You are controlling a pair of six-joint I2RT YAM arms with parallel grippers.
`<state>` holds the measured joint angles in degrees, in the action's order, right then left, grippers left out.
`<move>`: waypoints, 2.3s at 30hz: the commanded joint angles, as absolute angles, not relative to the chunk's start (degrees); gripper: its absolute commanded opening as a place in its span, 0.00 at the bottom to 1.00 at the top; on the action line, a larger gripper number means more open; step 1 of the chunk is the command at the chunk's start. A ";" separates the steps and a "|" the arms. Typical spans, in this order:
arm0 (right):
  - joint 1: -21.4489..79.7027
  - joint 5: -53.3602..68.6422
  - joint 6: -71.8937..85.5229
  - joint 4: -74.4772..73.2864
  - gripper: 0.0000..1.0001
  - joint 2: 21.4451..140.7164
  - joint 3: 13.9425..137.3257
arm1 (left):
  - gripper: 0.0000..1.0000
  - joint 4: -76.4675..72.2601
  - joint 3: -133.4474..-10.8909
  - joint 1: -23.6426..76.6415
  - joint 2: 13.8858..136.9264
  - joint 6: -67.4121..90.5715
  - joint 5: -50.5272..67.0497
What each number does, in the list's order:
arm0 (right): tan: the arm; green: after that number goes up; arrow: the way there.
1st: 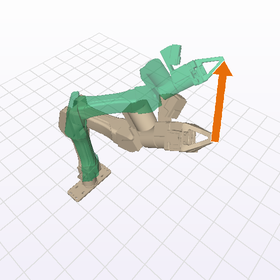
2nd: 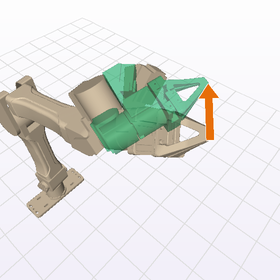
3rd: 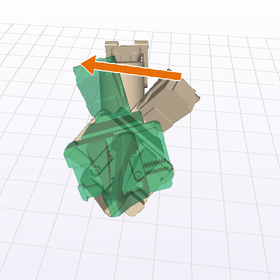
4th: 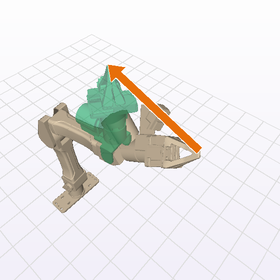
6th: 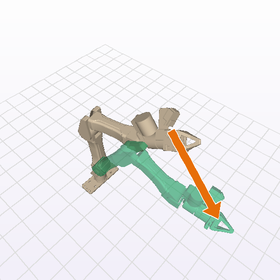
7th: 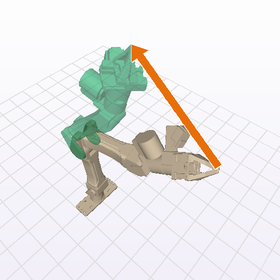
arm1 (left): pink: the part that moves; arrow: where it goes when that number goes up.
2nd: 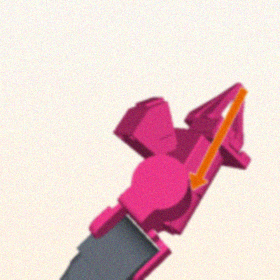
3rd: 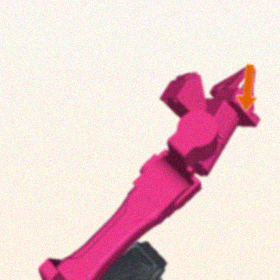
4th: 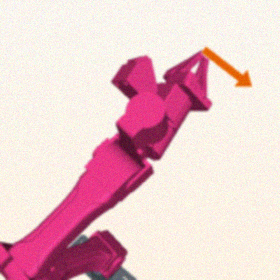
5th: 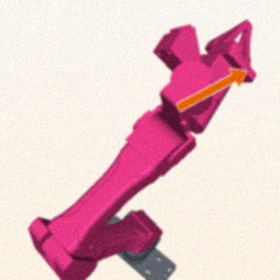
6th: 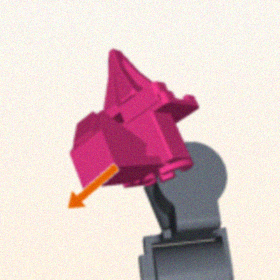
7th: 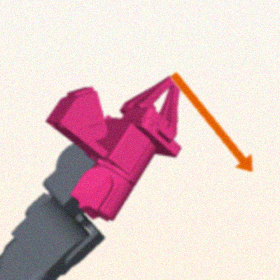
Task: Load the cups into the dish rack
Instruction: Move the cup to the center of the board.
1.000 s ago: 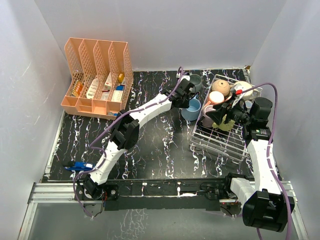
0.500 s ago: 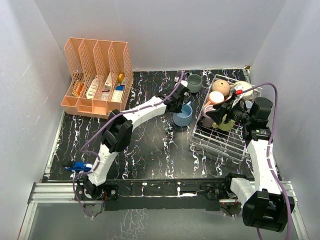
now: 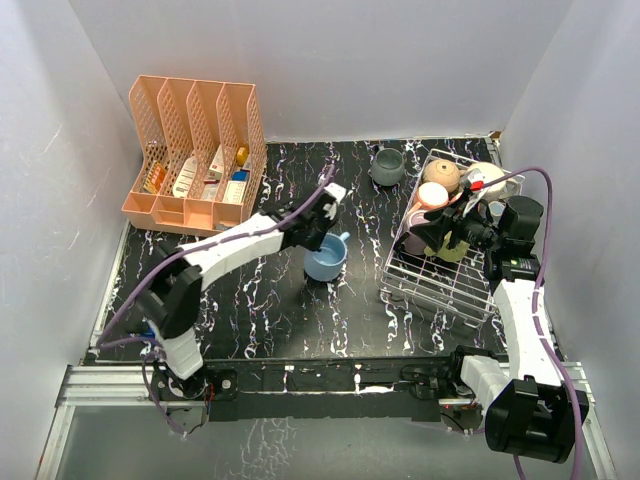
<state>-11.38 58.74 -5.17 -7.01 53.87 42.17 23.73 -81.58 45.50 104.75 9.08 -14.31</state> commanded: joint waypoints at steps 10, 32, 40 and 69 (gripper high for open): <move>-11.66 61.48 -3.99 -2.74 0.58 54.89 41.66 | 0.00 19.14 -58.71 39.60 73.96 -8.23 13.84; -11.65 62.06 -4.13 -2.55 0.58 56.07 41.40 | 0.00 16.52 -50.14 38.40 73.42 -22.68 23.54; -11.60 62.05 -4.08 -2.64 0.58 55.96 41.40 | 0.00 13.46 -48.08 37.97 74.57 -22.85 21.60; -11.69 62.00 -4.38 -2.72 0.58 55.90 41.31 | 0.69 26.71 -54.03 37.88 69.50 -5.84 12.06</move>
<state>-11.38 61.43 -4.34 -5.76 56.25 41.43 18.61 -49.28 38.09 71.24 -12.62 15.07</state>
